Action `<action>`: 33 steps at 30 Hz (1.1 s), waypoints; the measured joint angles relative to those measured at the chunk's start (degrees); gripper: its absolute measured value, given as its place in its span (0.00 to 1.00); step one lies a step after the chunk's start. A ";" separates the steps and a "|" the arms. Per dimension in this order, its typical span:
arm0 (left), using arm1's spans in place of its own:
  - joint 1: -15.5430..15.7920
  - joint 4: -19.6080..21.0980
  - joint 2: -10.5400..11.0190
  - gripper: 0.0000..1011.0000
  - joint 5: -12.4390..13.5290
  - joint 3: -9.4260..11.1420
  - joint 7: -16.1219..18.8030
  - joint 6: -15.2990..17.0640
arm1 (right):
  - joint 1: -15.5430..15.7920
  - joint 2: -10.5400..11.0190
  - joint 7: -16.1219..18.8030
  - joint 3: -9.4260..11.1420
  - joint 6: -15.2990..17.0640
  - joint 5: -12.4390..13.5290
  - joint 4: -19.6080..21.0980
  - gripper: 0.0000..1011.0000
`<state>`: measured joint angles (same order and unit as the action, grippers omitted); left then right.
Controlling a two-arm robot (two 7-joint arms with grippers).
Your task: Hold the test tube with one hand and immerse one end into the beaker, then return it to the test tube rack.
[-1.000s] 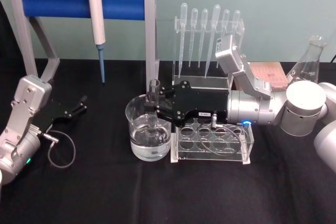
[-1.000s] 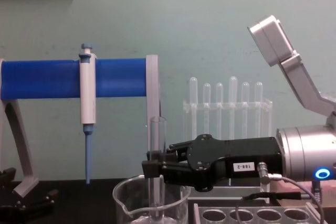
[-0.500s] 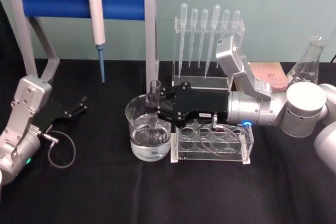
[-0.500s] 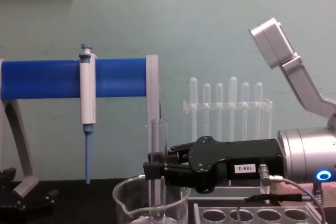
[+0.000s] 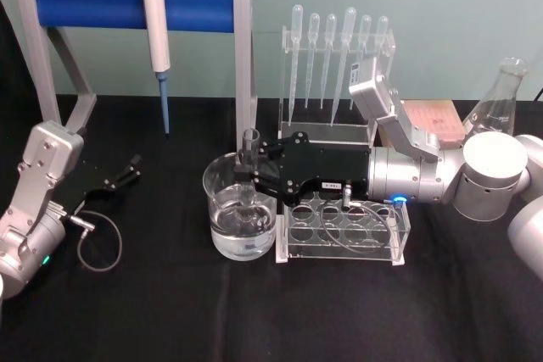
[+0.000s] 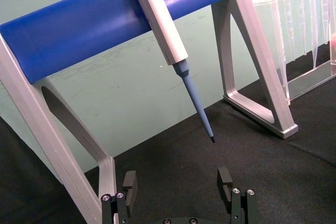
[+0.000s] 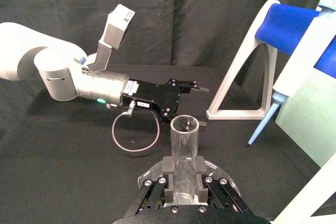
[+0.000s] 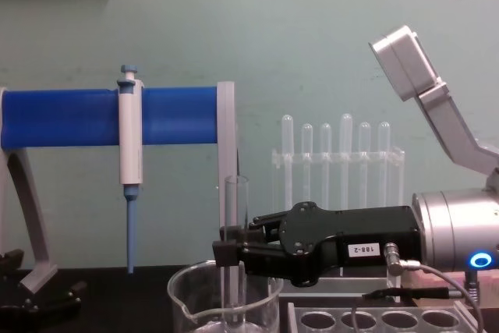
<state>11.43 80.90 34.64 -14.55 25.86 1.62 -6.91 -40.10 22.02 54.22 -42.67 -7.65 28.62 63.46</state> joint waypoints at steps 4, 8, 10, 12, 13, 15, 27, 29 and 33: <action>0.00 0.00 0.00 0.99 0.00 0.00 0.00 0.00 | 0.00 0.01 0.00 -0.03 0.00 0.00 0.01 0.24; 0.00 0.00 0.00 0.99 0.00 0.00 0.00 0.00 | 0.00 0.01 0.00 -0.03 0.00 0.00 0.01 0.24; 0.00 0.00 0.00 0.99 0.00 0.00 0.00 0.00 | 0.00 0.01 0.00 -0.03 0.00 0.00 0.01 0.24; 0.00 0.00 0.00 0.99 0.00 0.00 0.00 0.00 | 0.00 0.01 0.00 -0.03 0.00 0.00 0.01 0.24; 0.00 0.00 0.00 0.99 0.00 0.00 0.00 0.00 | 0.00 0.01 0.00 -0.03 0.00 0.00 0.01 0.24; 0.00 0.00 0.00 0.99 0.00 0.00 0.00 0.00 | 0.00 0.01 -0.01 -0.03 0.00 0.00 0.00 0.24; 0.00 0.00 0.00 0.99 0.00 0.00 0.00 0.00 | 0.00 0.01 -0.04 -0.03 -0.01 0.00 0.01 0.24; 0.00 0.00 0.00 0.99 0.00 0.00 0.00 0.00 | 0.00 0.01 -0.04 -0.03 -0.01 0.00 0.00 0.24; 0.00 0.00 0.00 0.99 0.00 0.00 0.00 0.00 | 0.00 0.01 -0.04 -0.03 -0.01 0.00 0.01 0.24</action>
<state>11.43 80.90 34.64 -14.55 25.86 1.62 -6.91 -40.10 22.03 54.17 -42.71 -7.66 28.62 63.47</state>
